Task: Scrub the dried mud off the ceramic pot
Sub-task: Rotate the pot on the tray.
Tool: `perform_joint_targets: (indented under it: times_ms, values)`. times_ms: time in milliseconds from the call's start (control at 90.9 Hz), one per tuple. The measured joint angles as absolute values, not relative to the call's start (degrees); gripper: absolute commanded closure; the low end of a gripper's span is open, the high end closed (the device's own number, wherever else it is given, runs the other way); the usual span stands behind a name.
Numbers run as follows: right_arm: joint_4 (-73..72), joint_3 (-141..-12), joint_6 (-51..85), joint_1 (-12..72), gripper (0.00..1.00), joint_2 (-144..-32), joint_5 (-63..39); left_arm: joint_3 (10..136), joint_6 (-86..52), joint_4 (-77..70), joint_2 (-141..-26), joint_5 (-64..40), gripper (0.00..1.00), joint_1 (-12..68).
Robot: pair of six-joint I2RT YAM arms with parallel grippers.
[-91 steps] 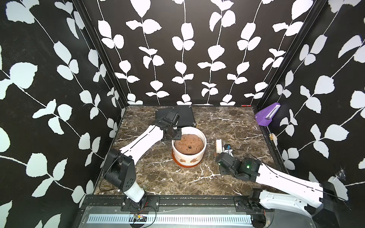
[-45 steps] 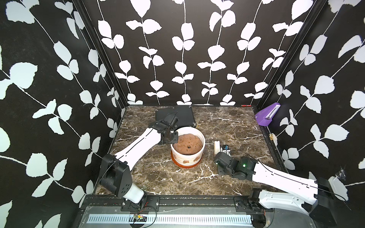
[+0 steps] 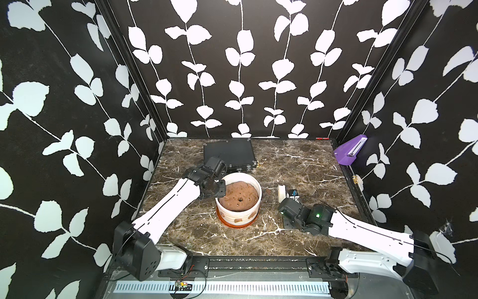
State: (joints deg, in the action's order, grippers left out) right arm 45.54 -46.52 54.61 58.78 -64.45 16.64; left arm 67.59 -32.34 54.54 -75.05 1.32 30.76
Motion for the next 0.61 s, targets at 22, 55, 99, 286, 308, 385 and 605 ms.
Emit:
perform_joint_targets:
  times_ms: [22, 55, 99, 286, 308, 385, 605]
  values:
    - [45.5, -46.7, 54.6, 58.8, 1.00, -64.6, 16.6, 67.9, -32.4, 54.6, -74.8, 1.3, 0.51, 30.8]
    - [45.5, -46.9, 54.5, 58.9, 1.00, -64.8, 16.5, 68.6, -32.4, 54.6, -74.8, 1.3, 0.51, 30.8]
    - [45.5, -47.2, 54.4, 59.0, 1.00, -65.0, 16.3, 70.0, -32.1, 54.6, -75.4, 1.8, 0.52, 30.8]
    - [45.5, -47.5, 54.4, 59.0, 1.00, -65.2, 15.8, 76.3, -29.5, 53.6, -80.6, 3.7, 0.55, 30.7]
    - [45.5, -47.5, 54.4, 59.0, 1.00, -65.2, 15.8, 76.8, -29.2, 53.3, -81.2, 3.7, 0.56, 30.7]
    - [45.5, -47.5, 54.4, 59.0, 1.00, -65.2, 15.8, 78.0, -27.9, 52.6, -83.5, 3.7, 0.59, 30.7]
    - [45.5, -47.6, 54.4, 59.0, 1.00, -65.0, 15.8, 78.4, -25.5, 51.9, -86.9, 3.9, 0.61, 30.3]
